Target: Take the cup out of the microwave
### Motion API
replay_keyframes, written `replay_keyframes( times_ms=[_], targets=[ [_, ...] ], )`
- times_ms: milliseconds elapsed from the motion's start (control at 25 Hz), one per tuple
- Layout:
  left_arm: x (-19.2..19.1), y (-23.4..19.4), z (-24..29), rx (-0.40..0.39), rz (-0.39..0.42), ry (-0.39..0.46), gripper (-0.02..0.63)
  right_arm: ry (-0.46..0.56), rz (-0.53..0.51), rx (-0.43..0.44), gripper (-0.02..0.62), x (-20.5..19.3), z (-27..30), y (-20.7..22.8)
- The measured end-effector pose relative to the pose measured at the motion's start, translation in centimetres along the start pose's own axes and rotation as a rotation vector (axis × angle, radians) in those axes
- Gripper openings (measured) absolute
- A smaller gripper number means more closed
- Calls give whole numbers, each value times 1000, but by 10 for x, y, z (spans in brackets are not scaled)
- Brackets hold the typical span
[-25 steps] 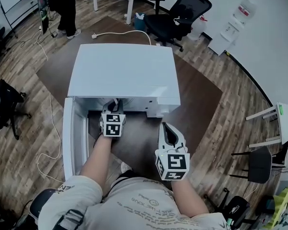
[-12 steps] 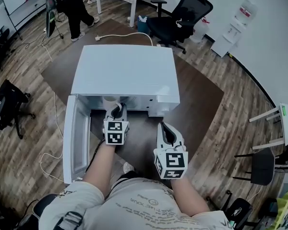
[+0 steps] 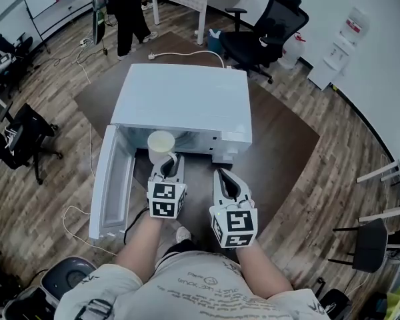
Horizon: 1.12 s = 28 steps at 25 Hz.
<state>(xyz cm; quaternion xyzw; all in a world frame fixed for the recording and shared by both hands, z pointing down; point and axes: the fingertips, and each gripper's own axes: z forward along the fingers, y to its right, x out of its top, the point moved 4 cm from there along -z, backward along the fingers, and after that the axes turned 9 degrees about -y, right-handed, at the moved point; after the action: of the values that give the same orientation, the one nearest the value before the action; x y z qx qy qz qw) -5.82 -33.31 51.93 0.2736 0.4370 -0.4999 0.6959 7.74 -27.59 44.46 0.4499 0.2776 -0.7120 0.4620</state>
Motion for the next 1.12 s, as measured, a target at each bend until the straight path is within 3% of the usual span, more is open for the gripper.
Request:
replay_keyframes(
  times_ms=[560, 1120],
  targets=[
    [29, 73, -75, 67, 11, 67, 29, 96, -4, 145, 14, 6, -21, 7],
    [39, 96, -87, 77, 4, 88, 29, 105, 17, 220, 14, 7, -26, 13]
  ],
)
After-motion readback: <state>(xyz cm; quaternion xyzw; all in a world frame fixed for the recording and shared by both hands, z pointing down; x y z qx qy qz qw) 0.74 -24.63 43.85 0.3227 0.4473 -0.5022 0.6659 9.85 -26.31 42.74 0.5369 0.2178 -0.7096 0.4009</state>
